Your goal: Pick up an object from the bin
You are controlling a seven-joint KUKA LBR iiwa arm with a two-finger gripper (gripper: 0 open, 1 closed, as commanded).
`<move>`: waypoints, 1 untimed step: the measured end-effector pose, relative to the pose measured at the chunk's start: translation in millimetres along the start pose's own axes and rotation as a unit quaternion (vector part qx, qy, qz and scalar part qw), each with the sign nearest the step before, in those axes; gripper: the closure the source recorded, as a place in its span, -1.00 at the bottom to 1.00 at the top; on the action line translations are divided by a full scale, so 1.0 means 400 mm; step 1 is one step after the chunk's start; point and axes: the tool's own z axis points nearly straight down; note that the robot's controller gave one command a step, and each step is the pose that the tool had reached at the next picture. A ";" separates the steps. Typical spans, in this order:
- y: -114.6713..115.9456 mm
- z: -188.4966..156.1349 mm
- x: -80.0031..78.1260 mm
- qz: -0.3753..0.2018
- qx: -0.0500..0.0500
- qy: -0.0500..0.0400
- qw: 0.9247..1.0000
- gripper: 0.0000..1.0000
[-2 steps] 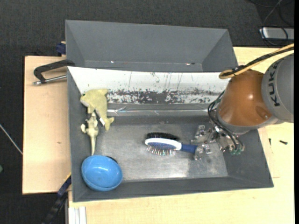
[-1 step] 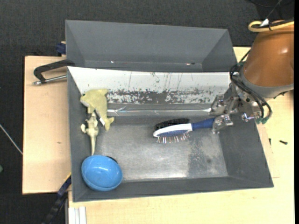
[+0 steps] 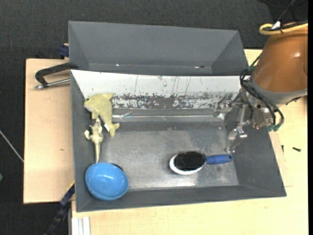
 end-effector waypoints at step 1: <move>0.096 0.265 0.104 -0.078 -0.002 0.006 0.997 -1.00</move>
Offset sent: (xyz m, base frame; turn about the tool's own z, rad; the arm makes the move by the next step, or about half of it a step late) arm -0.0433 0.0315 -0.1034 -0.1561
